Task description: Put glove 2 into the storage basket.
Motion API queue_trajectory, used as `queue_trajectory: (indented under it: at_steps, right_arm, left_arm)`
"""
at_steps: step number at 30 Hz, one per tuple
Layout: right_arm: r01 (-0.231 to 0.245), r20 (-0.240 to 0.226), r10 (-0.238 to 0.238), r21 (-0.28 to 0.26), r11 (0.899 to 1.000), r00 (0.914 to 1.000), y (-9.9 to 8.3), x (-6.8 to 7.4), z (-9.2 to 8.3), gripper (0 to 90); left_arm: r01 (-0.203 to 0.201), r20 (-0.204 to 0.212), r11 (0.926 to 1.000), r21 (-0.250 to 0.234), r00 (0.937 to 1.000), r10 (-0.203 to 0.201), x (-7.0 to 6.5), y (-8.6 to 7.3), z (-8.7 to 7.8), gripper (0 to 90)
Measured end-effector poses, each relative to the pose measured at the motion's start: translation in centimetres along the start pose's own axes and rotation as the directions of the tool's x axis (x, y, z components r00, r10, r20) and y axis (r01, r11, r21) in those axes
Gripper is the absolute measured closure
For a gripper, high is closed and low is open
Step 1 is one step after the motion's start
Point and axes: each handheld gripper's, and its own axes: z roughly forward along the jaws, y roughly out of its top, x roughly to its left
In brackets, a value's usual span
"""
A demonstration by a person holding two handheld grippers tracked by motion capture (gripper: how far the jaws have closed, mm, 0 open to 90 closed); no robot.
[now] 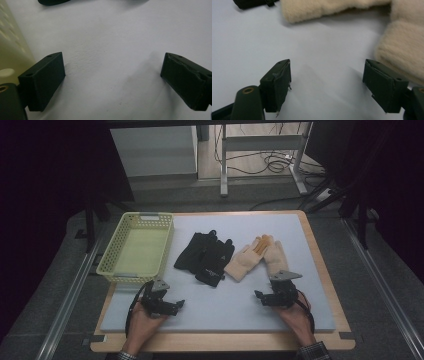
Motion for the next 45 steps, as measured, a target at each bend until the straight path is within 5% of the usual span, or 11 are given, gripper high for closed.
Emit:
queue_trajectory:
  at_steps: [18, 26, 36, 45]
  right_arm:
    - [0.047, -0.159, -0.053, -0.046, 0.998, 0.9858, 6.4, 2.8, 3.5, 38.4]
    - [0.097, -0.198, -0.107, -0.061, 0.993, 0.9744, 11.4, 4.7, 7.1, 47.5]
    - [0.135, -0.171, -0.136, -0.019, 0.991, 0.9758, 15.4, 5.9, 11.9, 35.7]
    - [0.098, -0.179, -0.099, -0.014, 0.995, 0.9788, 18.4, 6.6, 16.1, 24.3]
  left_arm:
    - [-0.003, -0.001, 1.0, -0.003, 1.0, 0.003, 0.0, 0.0, 0.0, 5.6]
    - [-0.004, -0.001, 1.0, -0.003, 1.0, 0.004, 0.0, 0.0, 0.0, 5.6]
    - [-0.003, -0.001, 1.0, -0.002, 1.0, 0.003, 0.0, 0.0, 0.0, 5.7]
    - [-0.004, 0.0, 1.0, -0.002, 1.0, 0.004, 0.0, 0.0, 0.0, 5.7]
